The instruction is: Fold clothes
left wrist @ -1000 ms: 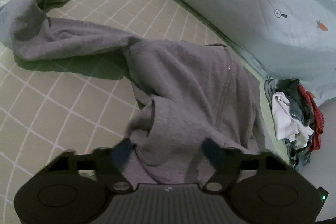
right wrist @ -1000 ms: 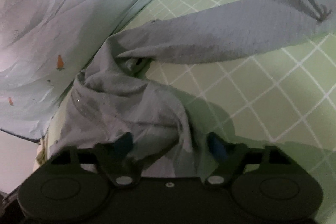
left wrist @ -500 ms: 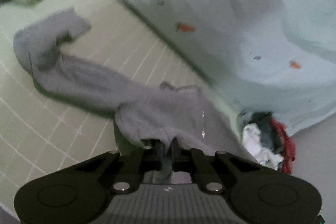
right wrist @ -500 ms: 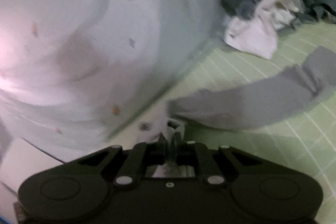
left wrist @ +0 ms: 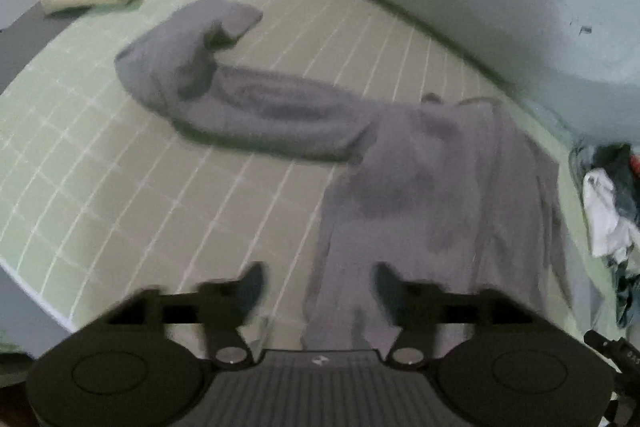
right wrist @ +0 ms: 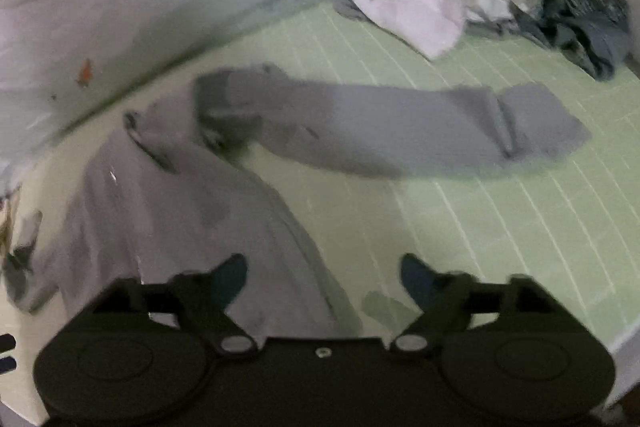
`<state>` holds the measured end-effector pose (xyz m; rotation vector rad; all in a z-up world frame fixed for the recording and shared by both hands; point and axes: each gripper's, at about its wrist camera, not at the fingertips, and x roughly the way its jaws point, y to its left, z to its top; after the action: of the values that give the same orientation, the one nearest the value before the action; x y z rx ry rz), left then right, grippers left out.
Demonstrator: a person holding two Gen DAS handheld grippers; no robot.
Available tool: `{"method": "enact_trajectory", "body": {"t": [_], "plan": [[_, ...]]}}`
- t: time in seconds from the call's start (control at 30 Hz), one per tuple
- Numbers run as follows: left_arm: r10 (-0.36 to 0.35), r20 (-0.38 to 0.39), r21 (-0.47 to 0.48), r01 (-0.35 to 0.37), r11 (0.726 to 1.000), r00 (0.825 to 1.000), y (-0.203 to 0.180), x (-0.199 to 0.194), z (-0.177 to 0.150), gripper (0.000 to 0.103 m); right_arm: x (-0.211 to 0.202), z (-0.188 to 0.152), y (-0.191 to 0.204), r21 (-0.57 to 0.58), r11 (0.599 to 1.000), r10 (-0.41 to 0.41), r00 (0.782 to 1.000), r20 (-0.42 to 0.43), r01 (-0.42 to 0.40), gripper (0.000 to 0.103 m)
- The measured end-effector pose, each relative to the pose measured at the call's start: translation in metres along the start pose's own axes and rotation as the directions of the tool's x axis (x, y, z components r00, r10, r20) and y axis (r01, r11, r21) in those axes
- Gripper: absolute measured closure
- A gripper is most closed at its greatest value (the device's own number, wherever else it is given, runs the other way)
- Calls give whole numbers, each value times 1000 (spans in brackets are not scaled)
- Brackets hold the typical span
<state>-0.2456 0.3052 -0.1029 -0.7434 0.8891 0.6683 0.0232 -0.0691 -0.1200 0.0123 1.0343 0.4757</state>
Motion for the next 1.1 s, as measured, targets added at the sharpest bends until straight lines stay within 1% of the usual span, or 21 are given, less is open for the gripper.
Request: {"method": "enact_trajectory", "body": {"t": [0.03,0.1,0.13,0.2,0.27,0.47,0.57,0.67,0.73,0.77,0.8,0.83,0.87,0.9,0.97,1.0,1.03,1.1], "plan": [[-3,19,3,3,1000,1000,-1,-1,4,21,4,6,8,-34,999,-15,1000,0,15,14],[3,55,30,-5,1000,998,-9,0,12,13,11,14,22,-95,995,-38,999,6,38,7],[7,72,45,-10,999,997,-14,1,17,8,15,19,28,-120,992,-43,999,13,44,7],[10,90,71,-16,997,996,-23,6,27,6,22,31,36,-150,989,-15,1000,26,18,6],[11,83,89,-19,996,996,-31,15,38,2,32,47,48,-173,985,24,999,29,-18,3],[18,19,96,-20,995,1000,-50,60,75,2,74,102,84,-231,972,59,997,47,-47,1],[22,-7,105,-21,994,1000,-62,87,95,2,99,127,103,-237,968,93,995,39,-82,1],[44,-28,125,-40,991,999,-72,113,114,2,130,148,119,-191,975,118,993,5,-115,1],[48,-38,131,-43,990,998,-76,126,124,2,156,158,127,-139,982,121,992,-39,-126,4],[49,-42,133,-43,990,998,-78,132,128,2,169,162,129,-112,985,122,990,-70,-129,11],[45,-43,132,-39,990,998,-79,135,132,2,180,163,131,-86,987,125,987,-102,-134,21],[39,-41,130,-33,991,998,-80,136,134,2,189,163,132,-61,989,128,984,-126,-136,25],[32,-37,128,-27,991,999,-81,137,136,2,196,162,132,-40,990,130,982,-140,-137,37],[28,-31,126,-23,992,999,-82,136,136,2,195,160,132,-38,990,132,983,-128,-138,46],[22,-20,125,-19,992,1000,-82,133,135,2,180,156,131,-65,987,144,986,-82,-150,91],[23,-16,127,-20,992,1000,-82,130,134,2,172,153,130,-78,984,158,986,-61,-163,97],[24,-12,131,-22,991,1000,-82,128,132,2,158,148,126,-89,977,192,981,-42,-195,98],[22,2,166,-22,986,1000,-84,121,128,2,121,134,115,-135,958,258,966,22,-253,98]]}}
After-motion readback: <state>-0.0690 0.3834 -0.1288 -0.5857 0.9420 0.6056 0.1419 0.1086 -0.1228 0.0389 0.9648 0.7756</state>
